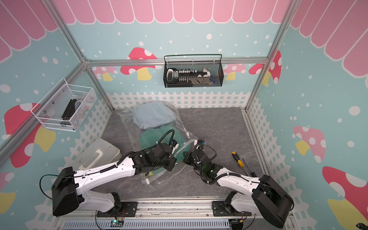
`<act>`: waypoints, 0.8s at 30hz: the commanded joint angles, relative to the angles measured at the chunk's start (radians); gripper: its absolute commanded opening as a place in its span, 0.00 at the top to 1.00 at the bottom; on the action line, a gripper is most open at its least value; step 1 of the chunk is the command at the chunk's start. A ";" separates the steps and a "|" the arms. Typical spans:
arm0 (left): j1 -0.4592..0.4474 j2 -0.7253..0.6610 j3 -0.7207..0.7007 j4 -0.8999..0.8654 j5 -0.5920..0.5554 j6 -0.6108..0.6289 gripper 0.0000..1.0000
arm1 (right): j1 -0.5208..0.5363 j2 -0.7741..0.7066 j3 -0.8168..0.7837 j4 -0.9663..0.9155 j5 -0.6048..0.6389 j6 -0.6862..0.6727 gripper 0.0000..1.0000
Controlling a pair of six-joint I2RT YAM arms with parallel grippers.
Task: Take the trousers out of the vacuum bag
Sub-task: Take out the trousers from the vacuum bag.
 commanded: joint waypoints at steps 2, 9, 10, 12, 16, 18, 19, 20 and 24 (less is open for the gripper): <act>-0.019 -0.016 0.048 0.002 0.018 -0.013 0.97 | -0.018 -0.034 0.018 -0.082 0.025 -0.027 0.94; -0.139 -0.084 0.050 -0.064 -0.017 -0.005 0.70 | -0.019 -0.055 0.017 -0.099 -0.016 -0.005 0.95; -0.156 -0.094 0.041 -0.068 -0.027 -0.016 0.70 | -0.020 -0.070 0.015 -0.111 -0.025 -0.005 0.95; -0.185 -0.120 0.016 -0.064 -0.053 -0.038 0.65 | -0.019 -0.105 0.010 -0.141 -0.034 0.002 0.95; -0.241 -0.150 -0.031 -0.037 -0.077 -0.064 0.49 | -0.019 -0.178 0.002 -0.211 -0.054 0.008 0.95; -0.280 -0.152 -0.041 -0.023 -0.101 -0.070 0.45 | -0.019 -0.207 0.003 -0.246 -0.065 0.008 0.95; -0.304 -0.151 -0.045 -0.017 -0.126 -0.073 0.43 | -0.020 -0.221 0.004 -0.266 -0.070 0.008 0.95; -0.324 -0.145 -0.046 -0.010 -0.145 -0.073 0.41 | -0.019 -0.236 0.002 -0.286 -0.070 0.036 0.95; -0.361 -0.118 -0.048 0.030 -0.170 -0.083 0.36 | -0.019 -0.293 -0.010 -0.336 -0.067 0.055 0.96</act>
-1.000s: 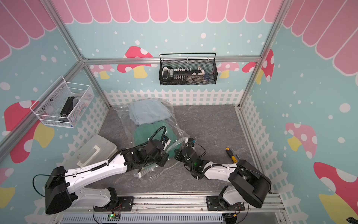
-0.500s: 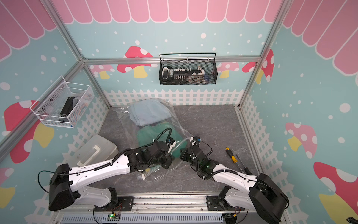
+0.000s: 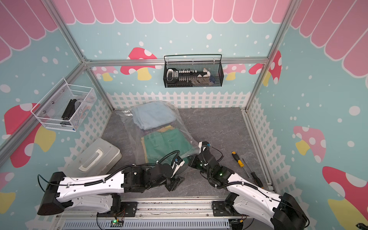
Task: Take the trousers out of the vacuum bag
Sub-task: Take out the trousers from the vacuum bag.
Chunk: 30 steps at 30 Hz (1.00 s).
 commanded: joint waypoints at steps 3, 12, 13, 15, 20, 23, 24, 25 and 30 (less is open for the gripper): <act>-0.033 0.046 -0.009 0.058 -0.092 -0.028 0.28 | -0.007 -0.094 -0.026 -0.080 0.007 0.052 0.96; -0.039 0.176 -0.003 0.066 -0.311 -0.050 0.15 | -0.007 -0.168 -0.031 -0.141 -0.024 0.076 0.96; -0.038 0.188 -0.003 0.068 -0.320 -0.052 0.14 | -0.007 -0.173 -0.034 -0.140 -0.027 0.081 0.96; -0.038 0.216 0.004 0.068 -0.334 -0.054 0.15 | -0.007 -0.184 -0.036 -0.140 -0.030 0.086 0.96; -0.036 0.278 0.020 0.060 -0.372 -0.075 0.21 | -0.007 -0.206 -0.032 -0.156 -0.036 0.088 0.96; -0.032 0.306 0.029 0.060 -0.374 -0.080 0.33 | -0.007 -0.211 -0.036 -0.160 -0.043 0.092 0.96; -0.029 0.316 0.032 0.059 -0.375 -0.083 0.39 | -0.007 -0.212 -0.038 -0.161 -0.044 0.095 0.96; -0.027 0.322 0.034 0.060 -0.376 -0.084 0.45 | -0.007 -0.214 -0.040 -0.160 -0.045 0.096 0.96; -0.027 0.334 0.044 0.062 -0.395 -0.081 0.75 | -0.007 -0.217 -0.050 -0.161 -0.045 0.098 0.95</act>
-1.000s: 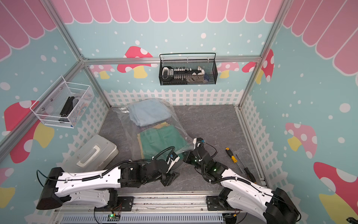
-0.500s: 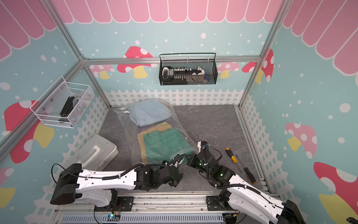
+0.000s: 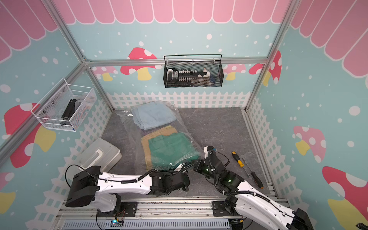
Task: Take the trousers out of the vacuum bag
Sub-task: Take out the trousers from the vacuum bag.
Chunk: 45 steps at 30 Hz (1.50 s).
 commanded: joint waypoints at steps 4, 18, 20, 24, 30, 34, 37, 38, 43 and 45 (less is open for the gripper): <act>0.005 -0.001 0.032 0.014 -0.037 -0.006 0.92 | -0.007 -0.014 -0.026 0.017 0.002 0.039 0.88; 0.005 -0.036 0.009 0.037 -0.038 -0.006 1.00 | -0.007 0.094 -0.069 0.147 0.011 0.108 0.33; 0.005 -0.038 0.007 0.037 -0.037 -0.006 1.00 | -0.007 0.126 -0.073 0.178 0.010 0.117 0.33; 0.005 -0.038 0.005 0.040 -0.030 -0.008 1.00 | -0.007 0.175 -0.078 0.225 0.042 0.112 0.33; 0.005 -0.042 -0.010 0.058 -0.020 -0.018 1.00 | -0.008 0.253 -0.071 0.295 0.090 0.090 0.35; 0.005 -0.051 -0.020 0.066 -0.011 -0.025 0.97 | -0.009 0.318 -0.052 0.360 0.114 0.056 0.41; 0.005 -0.062 -0.031 0.071 -0.006 -0.029 0.88 | -0.015 0.359 -0.032 0.379 0.121 0.039 0.47; 0.005 -0.066 -0.034 0.071 -0.006 -0.030 0.84 | -0.018 0.367 -0.030 0.390 0.121 0.036 0.49; 0.006 -0.112 -0.064 0.078 0.016 -0.037 0.57 | -0.029 0.369 -0.016 0.388 0.115 0.007 0.71; 0.006 -0.134 -0.080 0.080 0.031 -0.040 0.48 | -0.031 0.351 -0.016 0.370 0.111 0.002 0.78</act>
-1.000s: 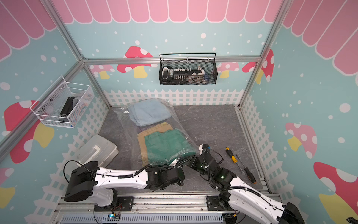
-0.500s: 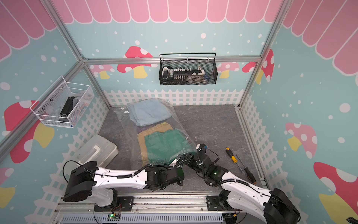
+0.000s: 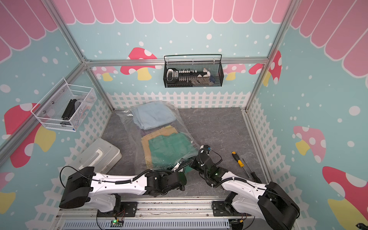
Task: Take the trousers out of the vacuum bag
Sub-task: Take out the trousers from the vacuum bag.
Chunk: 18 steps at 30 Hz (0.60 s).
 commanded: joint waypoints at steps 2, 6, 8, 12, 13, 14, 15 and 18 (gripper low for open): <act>0.002 -0.063 -0.038 0.022 0.026 -0.026 0.40 | -0.008 -0.046 0.028 -0.002 0.012 -0.012 0.85; 0.004 -0.109 -0.073 0.022 0.026 -0.036 0.27 | -0.008 -0.116 0.029 -0.077 -0.003 -0.023 0.93; 0.006 -0.132 -0.086 0.023 0.027 -0.040 0.25 | -0.009 -0.159 0.035 -0.124 -0.007 -0.034 0.94; 0.023 -0.183 -0.103 0.023 0.049 -0.049 0.22 | -0.008 -0.225 0.059 -0.235 -0.040 -0.067 0.95; 0.025 -0.195 -0.105 0.020 0.052 -0.046 0.22 | -0.009 -0.237 0.063 -0.259 -0.051 -0.074 0.95; 0.026 -0.208 -0.106 0.018 0.053 -0.044 0.22 | -0.008 -0.248 0.066 -0.273 -0.060 -0.078 0.95; 0.028 -0.220 -0.106 0.016 0.055 -0.043 0.22 | -0.008 -0.259 0.067 -0.290 -0.070 -0.083 0.95; 0.035 -0.254 -0.109 0.001 0.062 -0.043 0.22 | -0.009 -0.289 0.080 -0.343 -0.092 -0.116 0.95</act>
